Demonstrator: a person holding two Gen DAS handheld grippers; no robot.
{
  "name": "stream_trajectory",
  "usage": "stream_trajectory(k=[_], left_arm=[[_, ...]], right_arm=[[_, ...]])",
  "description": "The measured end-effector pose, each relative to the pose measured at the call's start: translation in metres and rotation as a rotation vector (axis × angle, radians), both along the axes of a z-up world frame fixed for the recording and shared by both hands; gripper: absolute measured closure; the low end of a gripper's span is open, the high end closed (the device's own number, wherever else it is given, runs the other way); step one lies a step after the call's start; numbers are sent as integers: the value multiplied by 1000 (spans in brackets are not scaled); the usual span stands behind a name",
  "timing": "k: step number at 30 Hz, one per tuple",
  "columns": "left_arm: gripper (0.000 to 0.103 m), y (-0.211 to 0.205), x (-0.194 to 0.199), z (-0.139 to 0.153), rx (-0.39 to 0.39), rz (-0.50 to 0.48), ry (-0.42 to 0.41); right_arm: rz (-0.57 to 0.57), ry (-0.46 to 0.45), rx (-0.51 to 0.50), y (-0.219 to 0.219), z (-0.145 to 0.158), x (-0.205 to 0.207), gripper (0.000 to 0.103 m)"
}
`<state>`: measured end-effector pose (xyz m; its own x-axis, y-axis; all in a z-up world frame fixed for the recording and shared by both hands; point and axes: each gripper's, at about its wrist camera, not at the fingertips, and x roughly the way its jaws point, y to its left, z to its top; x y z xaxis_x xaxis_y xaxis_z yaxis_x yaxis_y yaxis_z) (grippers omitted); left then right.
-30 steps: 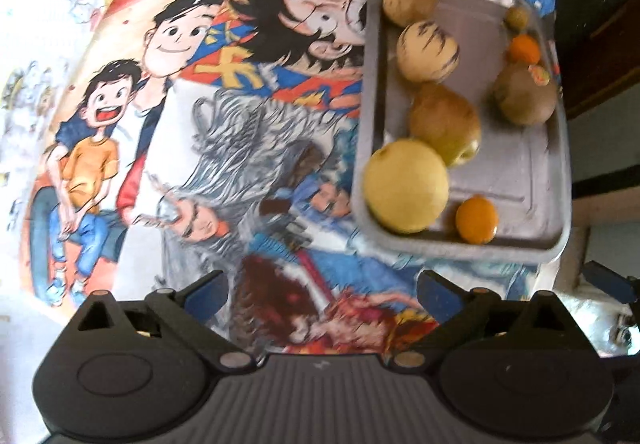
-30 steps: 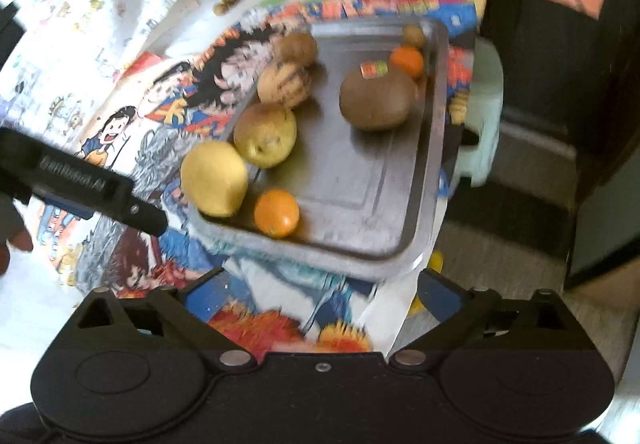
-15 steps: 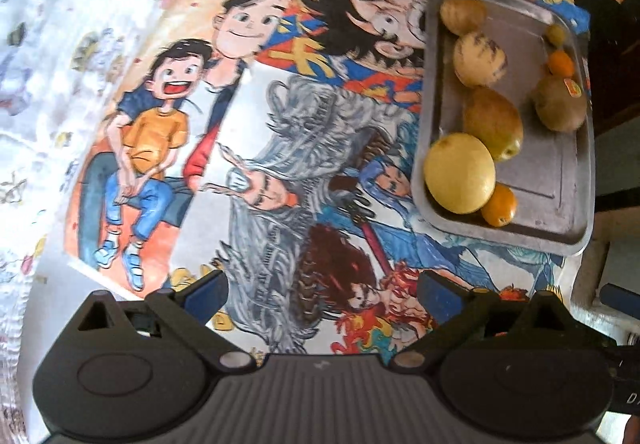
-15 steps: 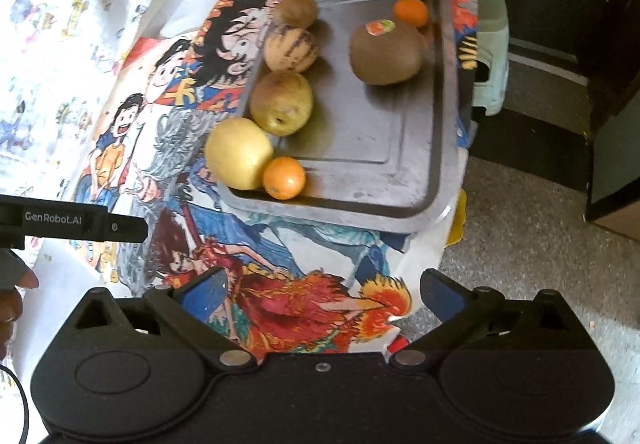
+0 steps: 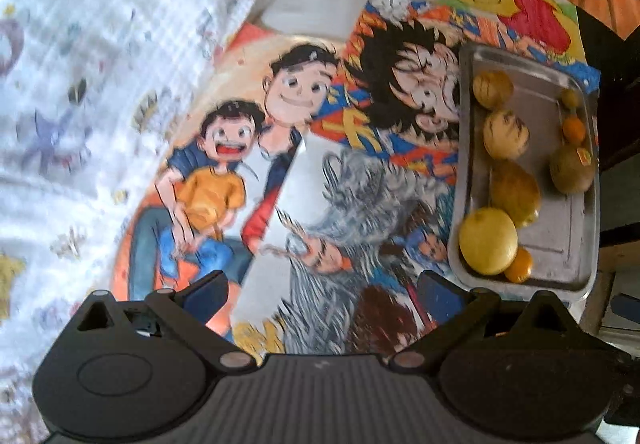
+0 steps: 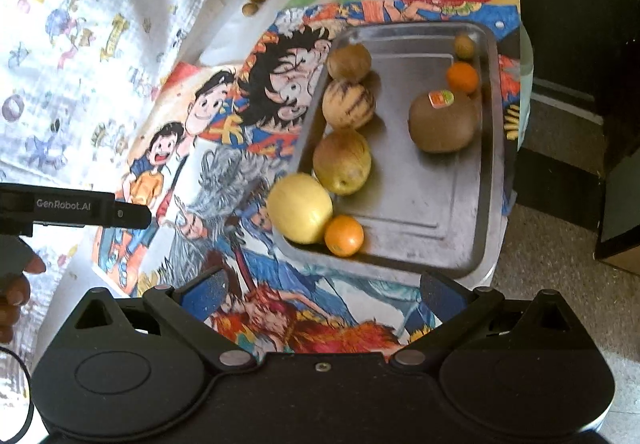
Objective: Organize fruits
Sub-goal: 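Move both open tools toward the small fruits by the wall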
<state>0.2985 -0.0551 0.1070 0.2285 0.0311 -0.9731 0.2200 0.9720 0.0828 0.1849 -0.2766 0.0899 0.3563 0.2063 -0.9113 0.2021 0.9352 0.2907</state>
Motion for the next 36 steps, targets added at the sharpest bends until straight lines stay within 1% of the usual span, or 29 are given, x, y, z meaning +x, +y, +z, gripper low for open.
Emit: stream_trajectory(k=[3,6,9,12,16,21,26,30,32,34,36], left_arm=[[1,5,18,4,-8,-2,-28],[1,11,35,12,-55,7,-92],[1,16,52,21,-106,7,-160],[1,19,71,26,-133,-8,-226],[1,18,93,30,-165,-49,-313],[1,14,121,31,-195,-95,-407],[1,11,149,26,-224,-83,-466],[1,8,170,10,-252,-78,-504],[1,5,181,-1,-263,-69,-514],[1,2,190,-13,-272,-64,-524],[1,-3,201,-27,-271,-65,-538]], right_arm=[[-11,-30,-18,2,10,6,1],[-8,-99,-48,3,22,13,1],[30,-180,-119,6,35,25,1],[71,-239,-179,8,47,42,1],[84,-297,-207,5,68,71,1],[82,-368,-193,-11,97,116,1],[135,-428,-208,-19,122,172,1],[176,-486,-99,-22,124,221,1],[217,-509,-105,-18,116,248,1],[255,-504,-128,-12,103,274,1],[270,-486,-112,-8,85,300,1]])
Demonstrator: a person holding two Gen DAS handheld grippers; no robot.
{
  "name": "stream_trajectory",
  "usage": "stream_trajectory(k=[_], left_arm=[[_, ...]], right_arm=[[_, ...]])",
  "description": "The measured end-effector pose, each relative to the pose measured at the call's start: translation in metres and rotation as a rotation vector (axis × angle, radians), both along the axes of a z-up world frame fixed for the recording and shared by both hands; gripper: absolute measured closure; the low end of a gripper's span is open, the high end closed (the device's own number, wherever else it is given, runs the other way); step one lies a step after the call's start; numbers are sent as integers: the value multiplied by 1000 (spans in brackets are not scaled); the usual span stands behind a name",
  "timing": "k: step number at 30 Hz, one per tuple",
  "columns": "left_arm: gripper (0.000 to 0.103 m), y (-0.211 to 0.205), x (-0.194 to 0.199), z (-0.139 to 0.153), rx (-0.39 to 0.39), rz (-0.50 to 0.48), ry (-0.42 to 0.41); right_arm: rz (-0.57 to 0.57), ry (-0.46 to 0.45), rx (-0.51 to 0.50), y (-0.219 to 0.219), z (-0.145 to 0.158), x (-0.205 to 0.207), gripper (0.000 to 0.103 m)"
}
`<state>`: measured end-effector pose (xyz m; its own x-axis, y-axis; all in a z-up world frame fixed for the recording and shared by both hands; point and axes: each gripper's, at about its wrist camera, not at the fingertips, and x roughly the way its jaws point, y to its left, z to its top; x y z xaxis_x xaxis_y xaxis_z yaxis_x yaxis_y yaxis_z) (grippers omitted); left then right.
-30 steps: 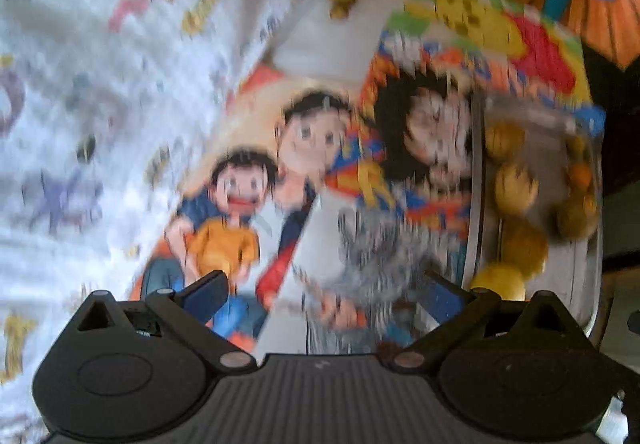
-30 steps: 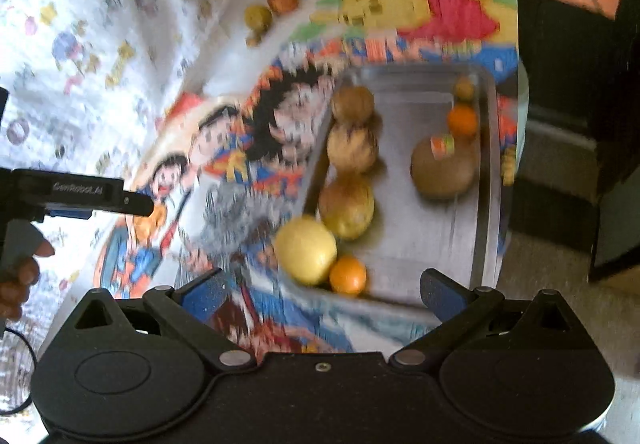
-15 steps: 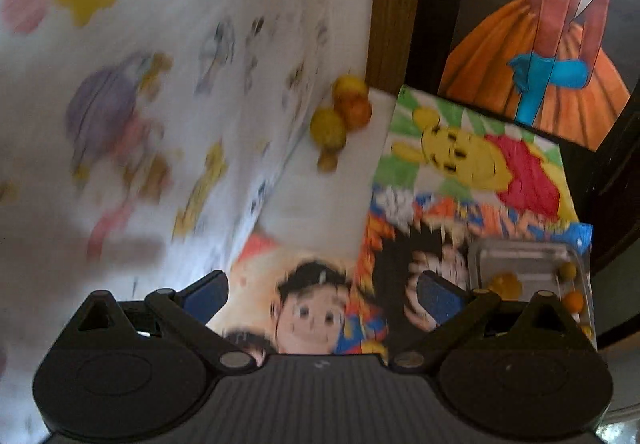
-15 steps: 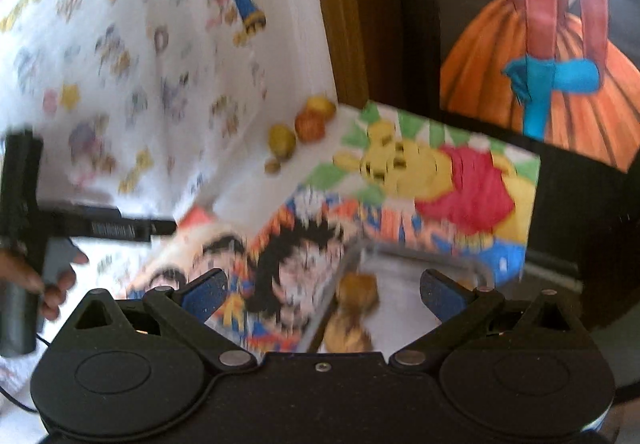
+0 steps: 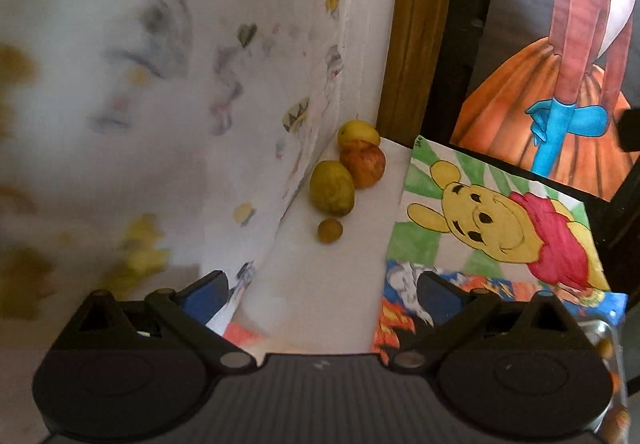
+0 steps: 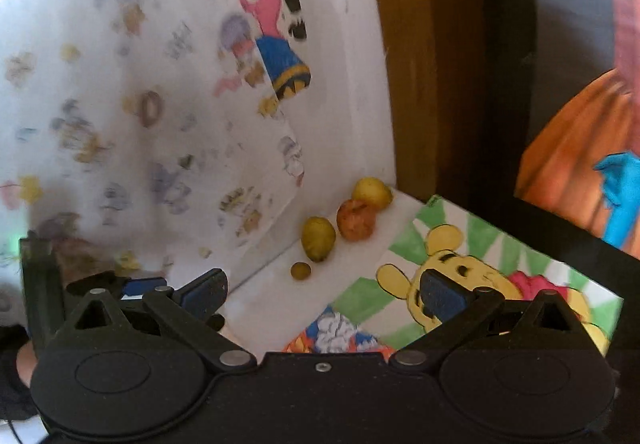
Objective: Organize fruits
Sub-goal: 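Move both open tools toward the small fruits by the wall, then grasp the small brown round fruit with the left tool while the right tool grasps the yellow-green oval fruit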
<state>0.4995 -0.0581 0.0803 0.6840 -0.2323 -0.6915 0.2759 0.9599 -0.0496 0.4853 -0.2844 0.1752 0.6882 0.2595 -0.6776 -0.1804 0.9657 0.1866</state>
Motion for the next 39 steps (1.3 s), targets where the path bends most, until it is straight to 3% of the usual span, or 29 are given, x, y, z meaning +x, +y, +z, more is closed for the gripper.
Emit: stream_trajectory(k=[7,14,23,39], left_arm=[[1,-19,42,-47,30,-23,-20],[6,-28,75,-79,15,-52,-7],[24,-39,92,-94,57,-63,-27],[49,-34,122,-104,7,-23,39]], right_arm=[[-31,106,58,2,-73,81,4],[-65,194,131,-2,-122,141,12],[-4,219,167,30,-153,194,25],[42,305,103,69,-186,242,39]])
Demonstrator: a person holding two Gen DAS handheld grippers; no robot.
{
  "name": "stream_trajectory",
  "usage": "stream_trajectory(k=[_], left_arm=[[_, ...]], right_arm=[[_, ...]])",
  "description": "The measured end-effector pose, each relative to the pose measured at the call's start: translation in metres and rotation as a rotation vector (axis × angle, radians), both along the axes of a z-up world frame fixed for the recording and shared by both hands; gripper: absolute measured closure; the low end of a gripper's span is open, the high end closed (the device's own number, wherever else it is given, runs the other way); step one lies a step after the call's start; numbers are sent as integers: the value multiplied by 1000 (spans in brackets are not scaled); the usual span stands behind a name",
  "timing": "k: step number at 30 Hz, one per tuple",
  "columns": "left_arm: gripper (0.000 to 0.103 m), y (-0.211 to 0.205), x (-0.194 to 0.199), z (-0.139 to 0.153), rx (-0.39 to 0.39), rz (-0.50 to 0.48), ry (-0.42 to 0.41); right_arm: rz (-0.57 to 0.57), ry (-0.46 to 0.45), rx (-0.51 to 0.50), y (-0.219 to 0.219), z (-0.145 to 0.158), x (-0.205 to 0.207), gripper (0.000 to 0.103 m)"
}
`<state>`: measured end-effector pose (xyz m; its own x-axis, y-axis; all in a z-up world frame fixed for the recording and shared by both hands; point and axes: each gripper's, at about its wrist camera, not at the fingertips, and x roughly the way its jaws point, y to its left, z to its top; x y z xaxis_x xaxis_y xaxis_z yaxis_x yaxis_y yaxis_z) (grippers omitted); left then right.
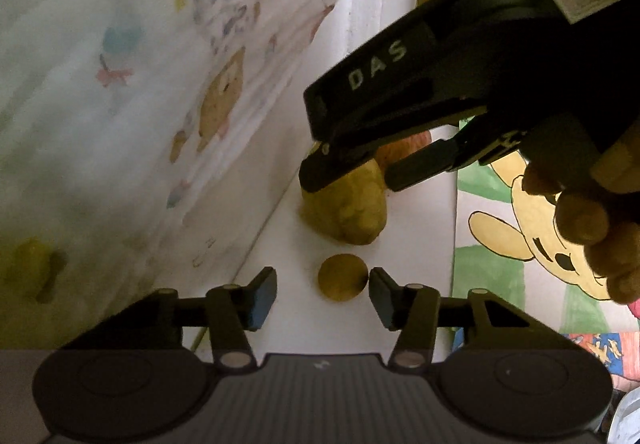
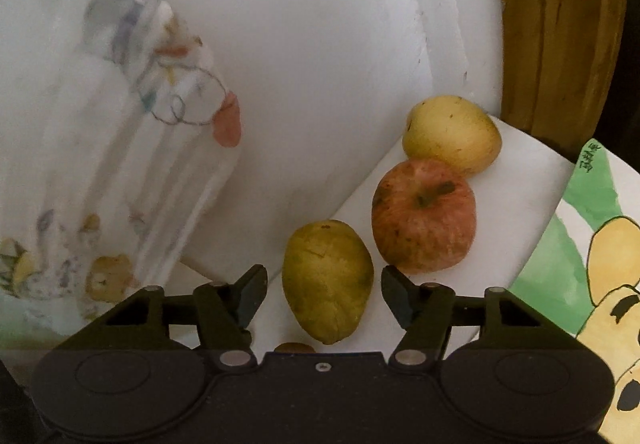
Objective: Organize fruits
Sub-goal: 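Grasp the small brown round fruit with the left tool while the right tool grasps the yellow-green oval fruit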
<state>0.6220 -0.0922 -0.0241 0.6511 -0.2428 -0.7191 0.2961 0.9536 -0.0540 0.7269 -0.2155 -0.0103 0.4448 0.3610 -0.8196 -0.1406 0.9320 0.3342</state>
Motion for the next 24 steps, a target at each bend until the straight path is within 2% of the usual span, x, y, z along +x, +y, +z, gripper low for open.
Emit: stream_trajectory(k=[3,10,19,24], left_arm=[[57,1,3,-1,-12,5,5],[73,5,5,-1,-18,6,12],[74,14,0,1,-42,36,40],[75,16,4,4,-33,35,55]], right_arm=[[-5,6,-13,3,-3,0,43],[-8,15,-5,7,-8,-1,44],[-80,-15,35,-2,-16,-15,48],[-133,-2,61,-13,-19,-31,48]])
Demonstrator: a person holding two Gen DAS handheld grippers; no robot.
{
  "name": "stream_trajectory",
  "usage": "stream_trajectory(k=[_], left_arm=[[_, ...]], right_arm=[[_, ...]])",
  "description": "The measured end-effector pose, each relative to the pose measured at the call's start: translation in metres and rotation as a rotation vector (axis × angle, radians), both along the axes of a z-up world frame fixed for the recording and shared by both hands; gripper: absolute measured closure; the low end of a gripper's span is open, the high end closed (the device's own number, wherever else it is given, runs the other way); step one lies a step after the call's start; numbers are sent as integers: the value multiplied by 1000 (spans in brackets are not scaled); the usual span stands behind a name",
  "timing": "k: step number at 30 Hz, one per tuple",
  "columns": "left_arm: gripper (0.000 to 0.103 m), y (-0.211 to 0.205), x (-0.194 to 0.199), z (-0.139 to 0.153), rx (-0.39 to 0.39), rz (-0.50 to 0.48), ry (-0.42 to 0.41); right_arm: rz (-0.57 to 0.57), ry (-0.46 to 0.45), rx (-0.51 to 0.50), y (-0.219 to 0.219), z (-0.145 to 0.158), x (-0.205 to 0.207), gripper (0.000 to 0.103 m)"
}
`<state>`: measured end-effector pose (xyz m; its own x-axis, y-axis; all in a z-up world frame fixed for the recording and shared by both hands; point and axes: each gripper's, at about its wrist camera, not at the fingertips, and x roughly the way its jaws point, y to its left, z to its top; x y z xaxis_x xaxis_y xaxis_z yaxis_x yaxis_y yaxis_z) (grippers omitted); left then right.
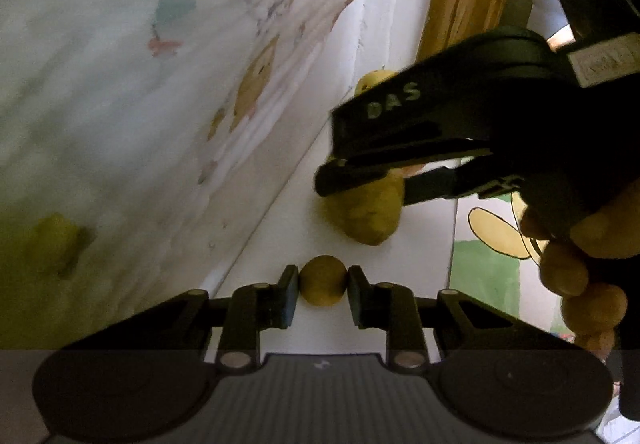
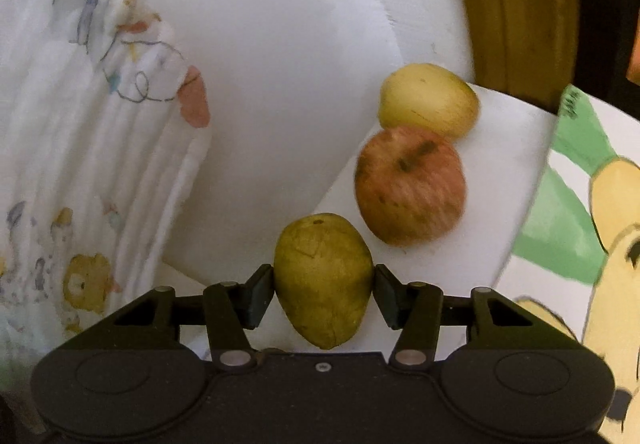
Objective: Organize fruits
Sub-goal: 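Grasp the small brown round fruit with the left tool while the right tool grasps the yellow-green oval fruit, then carry the small brown fruit and oval fruit over the metal tray with both tools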
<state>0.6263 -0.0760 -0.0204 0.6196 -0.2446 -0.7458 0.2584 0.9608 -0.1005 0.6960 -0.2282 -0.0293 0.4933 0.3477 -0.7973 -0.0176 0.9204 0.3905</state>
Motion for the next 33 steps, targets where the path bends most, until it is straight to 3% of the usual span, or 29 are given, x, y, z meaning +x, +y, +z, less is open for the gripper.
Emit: stream_trajectory(k=[8,13,25,33], left_arm=[[75,3,-1,6,-15,20,25],[75,-3,-6,18,-19,13,11],[75,-54,-77,85,-44,-48,-71],[75,-97,-133,107,-79,-107,-66]], right_arm=[[-64,1,58,-28,5,-46,48],[-99,-34,55,-48,34,-74,48],[-186,-158,49,-109,123,-151,48],[-219,-190,12,-154,161,-242,48]])
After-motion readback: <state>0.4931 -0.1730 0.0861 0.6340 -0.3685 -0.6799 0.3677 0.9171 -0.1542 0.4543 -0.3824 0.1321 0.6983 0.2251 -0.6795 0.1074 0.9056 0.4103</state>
